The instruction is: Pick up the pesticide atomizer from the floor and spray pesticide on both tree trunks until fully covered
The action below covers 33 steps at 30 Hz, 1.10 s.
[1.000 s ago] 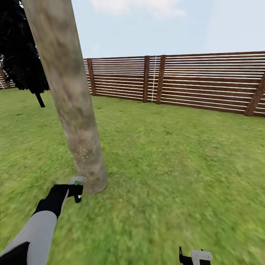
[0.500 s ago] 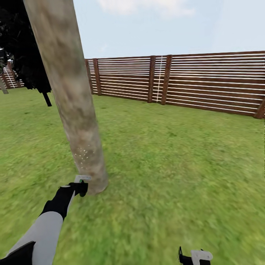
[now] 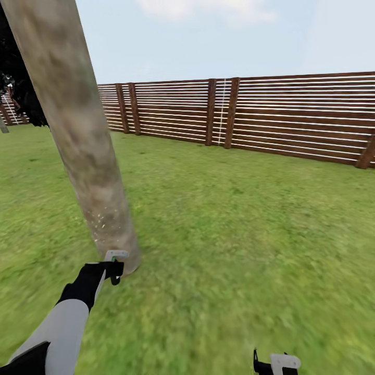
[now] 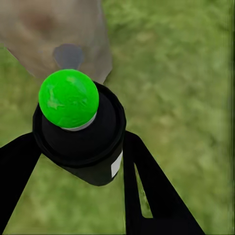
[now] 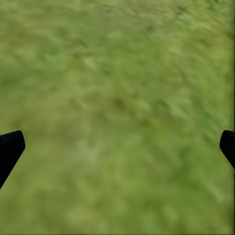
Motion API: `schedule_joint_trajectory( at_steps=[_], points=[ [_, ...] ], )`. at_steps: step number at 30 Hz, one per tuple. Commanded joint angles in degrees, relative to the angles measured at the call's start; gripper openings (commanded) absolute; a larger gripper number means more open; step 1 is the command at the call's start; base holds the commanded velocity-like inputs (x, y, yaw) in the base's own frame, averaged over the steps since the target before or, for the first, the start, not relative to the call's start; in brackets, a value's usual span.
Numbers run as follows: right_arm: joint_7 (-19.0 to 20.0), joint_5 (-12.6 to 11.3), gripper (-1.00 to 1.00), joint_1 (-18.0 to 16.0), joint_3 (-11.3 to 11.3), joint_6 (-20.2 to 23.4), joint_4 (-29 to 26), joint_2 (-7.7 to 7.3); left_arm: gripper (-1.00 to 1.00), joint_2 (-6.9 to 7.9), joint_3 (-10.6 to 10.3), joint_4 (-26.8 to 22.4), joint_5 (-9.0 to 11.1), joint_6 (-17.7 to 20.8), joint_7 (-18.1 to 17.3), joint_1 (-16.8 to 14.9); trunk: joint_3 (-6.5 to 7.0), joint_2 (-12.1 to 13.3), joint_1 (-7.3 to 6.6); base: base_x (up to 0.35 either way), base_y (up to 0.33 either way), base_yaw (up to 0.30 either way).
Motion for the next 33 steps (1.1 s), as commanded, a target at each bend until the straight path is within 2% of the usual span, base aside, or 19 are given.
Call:
schedule_joint_trajectory(
  at_steps=[1, 9, 19, 24, 33],
  points=[
    [-0.4, 0.6, 1.0, 0.0, -0.2, 0.0, 0.0, 0.04, -1.0, -0.06, 0.4, -0.1, -0.6, 0.2, -0.5, 0.0, -0.05, 0.0, 0.01, 0.161, -0.242, 0.026],
    [-0.4, 0.6, 1.0, 0.0, -0.2, 0.0, 0.0, 0.11, -1.0, -0.06, 0.7, -0.1, -0.6, 0.3, -0.5, 0.0, -0.05, 0.0, 0.01, 0.074, -0.269, 0.246],
    [-0.4, 0.6, 1.0, 0.0, -0.2, 0.0, 0.0, 0.11, -1.0, 0.01, 0.9, 0.0, -0.6, 0.4, -0.5, 0.0, -0.05, 0.0, 0.01, 0.194, -0.231, 0.278],
    [-0.4, 0.6, 1.0, 0.0, -0.2, 0.0, 0.0, 0.14, -1.0, 0.03, 2.3, 0.0, -0.6, 0.3, -0.5, 0.0, -0.05, 0.0, 0.01, 0.191, -0.23, 0.278],
    [-0.4, 0.6, 1.0, 0.0, -0.2, 0.0, 0.0, 0.11, -1.0, -0.06, 2.3, 0.0, -0.6, 0.3, -0.5, 0.0, -0.05, 0.0, 0.01, 0.187, -0.232, 0.228]
  ],
)
